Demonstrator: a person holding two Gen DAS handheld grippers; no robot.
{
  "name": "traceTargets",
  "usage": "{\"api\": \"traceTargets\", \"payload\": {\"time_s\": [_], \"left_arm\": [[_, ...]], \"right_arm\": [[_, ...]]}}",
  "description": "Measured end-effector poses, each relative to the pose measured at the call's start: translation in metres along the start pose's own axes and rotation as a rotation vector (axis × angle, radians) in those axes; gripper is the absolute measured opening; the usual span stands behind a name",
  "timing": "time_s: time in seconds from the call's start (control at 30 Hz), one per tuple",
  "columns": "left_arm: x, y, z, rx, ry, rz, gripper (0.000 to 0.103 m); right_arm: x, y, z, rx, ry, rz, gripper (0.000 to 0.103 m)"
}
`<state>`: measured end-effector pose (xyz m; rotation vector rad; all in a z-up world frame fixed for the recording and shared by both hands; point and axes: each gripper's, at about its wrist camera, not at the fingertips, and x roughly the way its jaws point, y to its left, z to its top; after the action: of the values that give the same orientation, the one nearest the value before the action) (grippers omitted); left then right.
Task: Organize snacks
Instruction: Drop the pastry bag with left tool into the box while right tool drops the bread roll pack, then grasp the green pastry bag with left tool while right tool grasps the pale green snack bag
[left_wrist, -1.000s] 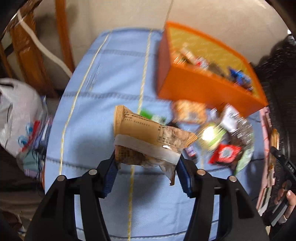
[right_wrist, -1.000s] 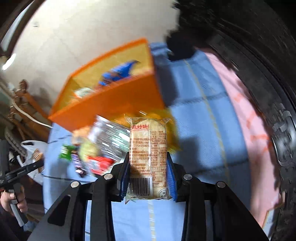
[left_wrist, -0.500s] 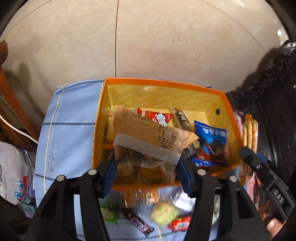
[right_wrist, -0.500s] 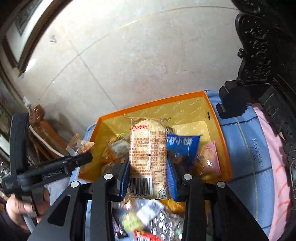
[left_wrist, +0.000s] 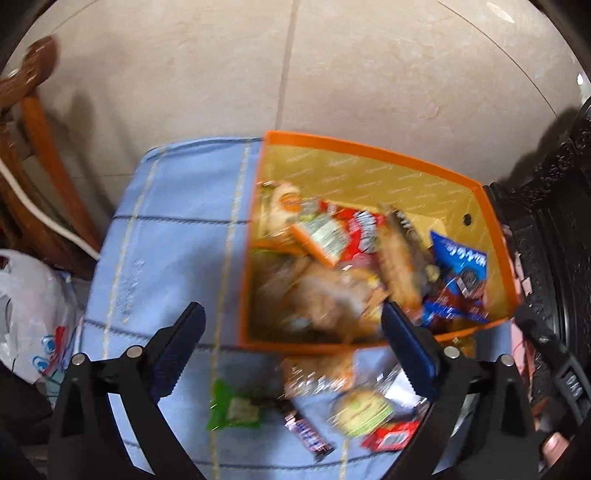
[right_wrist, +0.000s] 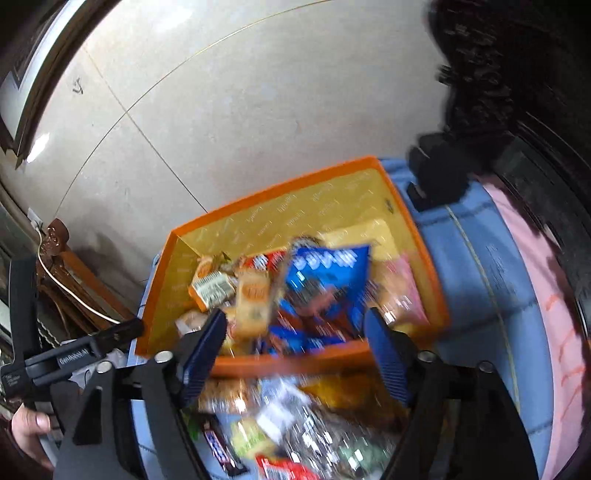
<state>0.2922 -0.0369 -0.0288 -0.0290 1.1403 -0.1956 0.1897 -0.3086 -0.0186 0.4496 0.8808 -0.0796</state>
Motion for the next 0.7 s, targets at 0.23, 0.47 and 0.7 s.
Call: {"api": "traceTargets", "payload": {"time_s": [0.23,0.47,0.7], "left_arm": [[0.006,0.046,-0.061,-0.015,0.077,0.094,0.095],[0.055,0.06,-0.103,-0.017,0.198,0.158,0.095],[0.094,0.06,-0.106,-0.018,0.241,0.103,0.051]], "right_arm": [[-0.03,-0.055,-0.058,0.052,0.071,-0.081,0.09],[-0.041,-0.105,-0.108,0.112,0.175,-0.176,0.09],[-0.037,-0.103,-0.122,0.063,0.208,-0.189,0.09]]}}
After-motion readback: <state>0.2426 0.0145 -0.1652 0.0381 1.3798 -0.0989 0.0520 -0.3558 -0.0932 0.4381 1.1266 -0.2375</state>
